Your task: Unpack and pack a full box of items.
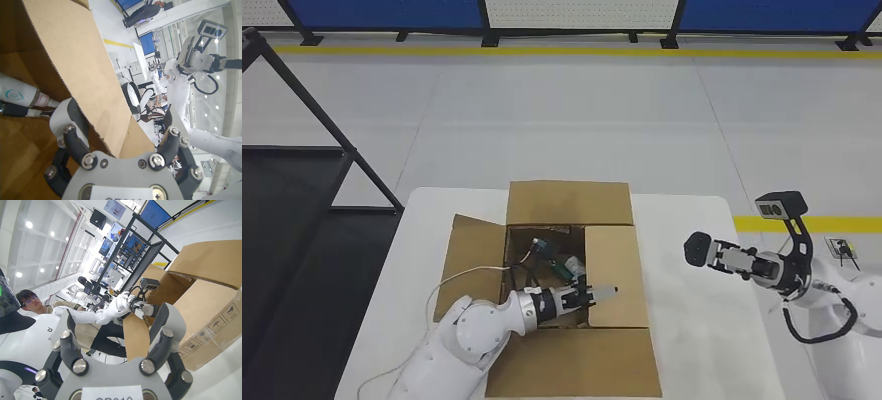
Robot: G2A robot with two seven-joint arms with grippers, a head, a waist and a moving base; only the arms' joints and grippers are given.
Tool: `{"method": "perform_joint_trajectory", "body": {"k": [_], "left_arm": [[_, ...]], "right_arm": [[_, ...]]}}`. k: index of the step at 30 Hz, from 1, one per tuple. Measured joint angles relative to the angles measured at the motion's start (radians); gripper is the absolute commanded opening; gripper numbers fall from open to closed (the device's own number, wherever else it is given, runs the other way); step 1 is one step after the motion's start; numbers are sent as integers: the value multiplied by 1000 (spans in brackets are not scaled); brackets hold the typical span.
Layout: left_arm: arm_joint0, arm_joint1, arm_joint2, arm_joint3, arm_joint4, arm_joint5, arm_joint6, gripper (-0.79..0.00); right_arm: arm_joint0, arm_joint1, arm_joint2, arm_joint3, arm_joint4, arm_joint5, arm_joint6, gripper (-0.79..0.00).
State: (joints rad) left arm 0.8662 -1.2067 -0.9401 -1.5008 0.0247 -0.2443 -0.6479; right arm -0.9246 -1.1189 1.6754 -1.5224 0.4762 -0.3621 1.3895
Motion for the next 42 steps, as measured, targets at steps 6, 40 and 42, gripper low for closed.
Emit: {"method": "perform_joint_trajectory", "body": {"k": [6, 40, 42], "left_arm": [[45, 12, -43, -112, 64, -15, 24, 0], [-249, -141, 274, 35, 52, 33, 132, 0], [-251, -149, 283, 63, 56, 22, 136, 0]], "right_arm": [[-14, 9, -7, -27, 10, -6, -9, 0], [-266, 91, 171, -195, 133, -31, 38, 0], [-262, 98, 166, -181, 109, -29, 40, 0]]}}
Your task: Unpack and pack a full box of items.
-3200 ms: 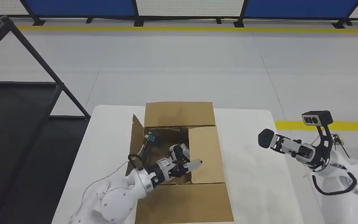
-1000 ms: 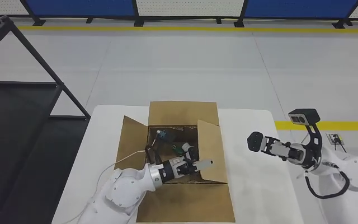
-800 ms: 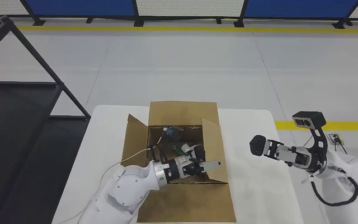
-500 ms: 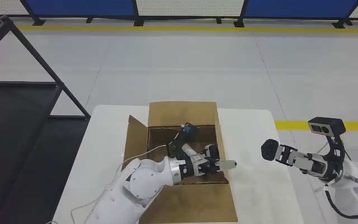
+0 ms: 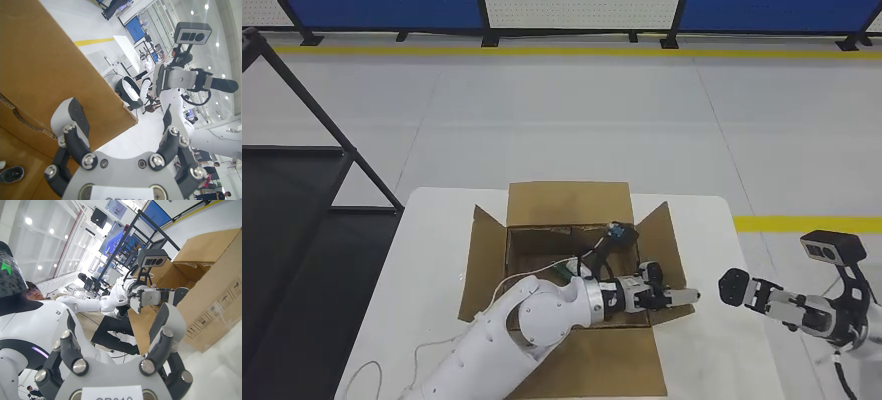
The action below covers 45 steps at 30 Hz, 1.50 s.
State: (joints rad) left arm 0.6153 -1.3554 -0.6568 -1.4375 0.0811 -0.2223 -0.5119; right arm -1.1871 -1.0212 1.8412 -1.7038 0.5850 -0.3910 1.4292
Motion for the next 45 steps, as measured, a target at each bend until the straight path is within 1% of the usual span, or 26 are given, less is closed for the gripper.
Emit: {"method": "perform_joint_trajectory", "body": {"k": [5, 9, 15, 21, 28, 31, 35, 38, 41, 45], "left_arm": [[-1, -18, 20, 34, 3, -5, 2, 0], [-5, -34, 36, 51, 0, -8, -7, 0], [-4, -48, 41, 73, 10, -24, -23, 0], [13, -51, 23, 73, 19, -40, -44, 0], [38, -48, -9, 44, 38, -49, -65, 0], [55, -43, -33, 25, 44, -52, -68, 0], [84, -32, -70, -11, 58, -59, -70, 0], [120, -16, -120, -62, 89, -60, -74, 0], [178, 9, -192, -137, 137, -51, -87, 0], [284, 48, -312, -256, 195, -43, -142, 0]], "right_arm": [[15, 9, -20, 45, -1, -10, -10, 0], [32, 13, -36, 81, -37, -45, -60, 0], [82, 17, -87, 109, -103, -10, -140, 0], [163, 20, -159, 164, -212, 43, -198, 0], [265, 22, -249, 267, -283, 76, -198, 0], [298, 24, -278, 309, -312, 91, -195, 0], [323, 27, -297, 340, -332, 84, -198, 0], [330, 31, -295, 355, -324, 75, -194, 0], [332, 35, -294, 363, -320, 70, -190, 0], [336, 39, -300, 371, -322, 67, -187, 0]]}}
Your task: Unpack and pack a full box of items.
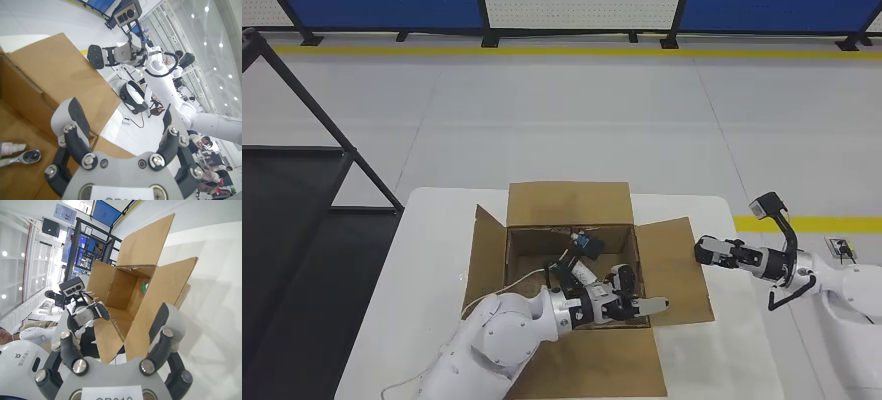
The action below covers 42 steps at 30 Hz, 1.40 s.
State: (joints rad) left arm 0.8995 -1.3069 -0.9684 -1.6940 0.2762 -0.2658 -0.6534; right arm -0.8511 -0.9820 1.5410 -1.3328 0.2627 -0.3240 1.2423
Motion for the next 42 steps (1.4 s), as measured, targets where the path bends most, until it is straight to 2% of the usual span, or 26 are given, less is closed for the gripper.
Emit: {"method": "perform_joint_trajectory", "body": {"k": [6, 9, 15, 21, 28, 36, 42], "left_arm": [[168, 43, -170, -164, 73, 22, -11, 0], [255, 59, -257, -219, 97, 28, 7, 0], [406, 81, -413, -296, 79, 17, 61, 0], [504, 93, -517, -352, 67, 3, 98, 0], [573, 101, -586, -378, 43, -12, 125, 0], [596, 108, -623, -375, 30, -17, 131, 0], [606, 113, -646, -373, 20, -22, 140, 0]], "right_arm": [[20, 5, -14, 9, 3, -2, 10, 0], [35, 7, -30, 14, -6, 0, 17, 0], [71, 9, -66, 2, -24, 3, 15, 0], [96, 11, -104, 8, -72, 24, -6, 0], [112, 15, -127, 65, -110, 33, -22, 0], [98, 22, -153, 86, -149, 24, -11, 0], [83, 23, -177, 67, -118, 13, 4, 0]]}}
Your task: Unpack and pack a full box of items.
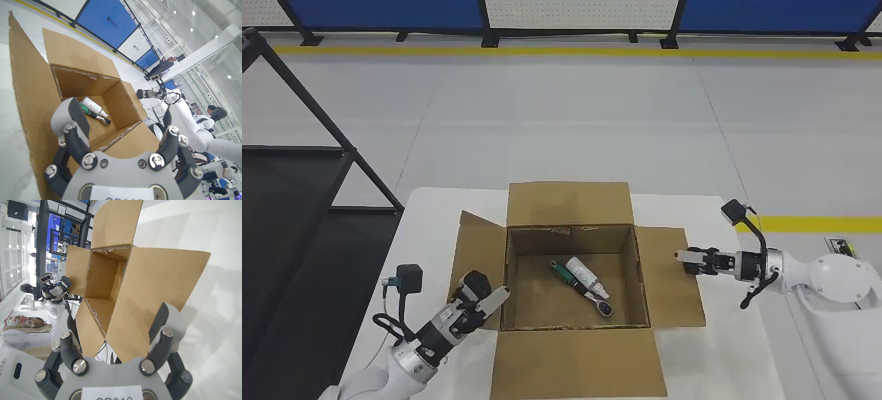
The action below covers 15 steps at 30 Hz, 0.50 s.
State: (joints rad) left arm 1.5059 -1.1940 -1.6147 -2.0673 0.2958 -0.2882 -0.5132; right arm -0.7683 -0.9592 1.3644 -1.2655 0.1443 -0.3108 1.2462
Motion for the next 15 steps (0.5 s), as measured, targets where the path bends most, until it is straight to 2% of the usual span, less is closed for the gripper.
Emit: {"method": "perform_joint_trajectory", "body": {"k": [15], "left_arm": [[58, 10, -63, -8, -28, -23, 28, 0]], "right_arm": [[18, -16, -116, -6, 21, -1, -12, 0]]}}
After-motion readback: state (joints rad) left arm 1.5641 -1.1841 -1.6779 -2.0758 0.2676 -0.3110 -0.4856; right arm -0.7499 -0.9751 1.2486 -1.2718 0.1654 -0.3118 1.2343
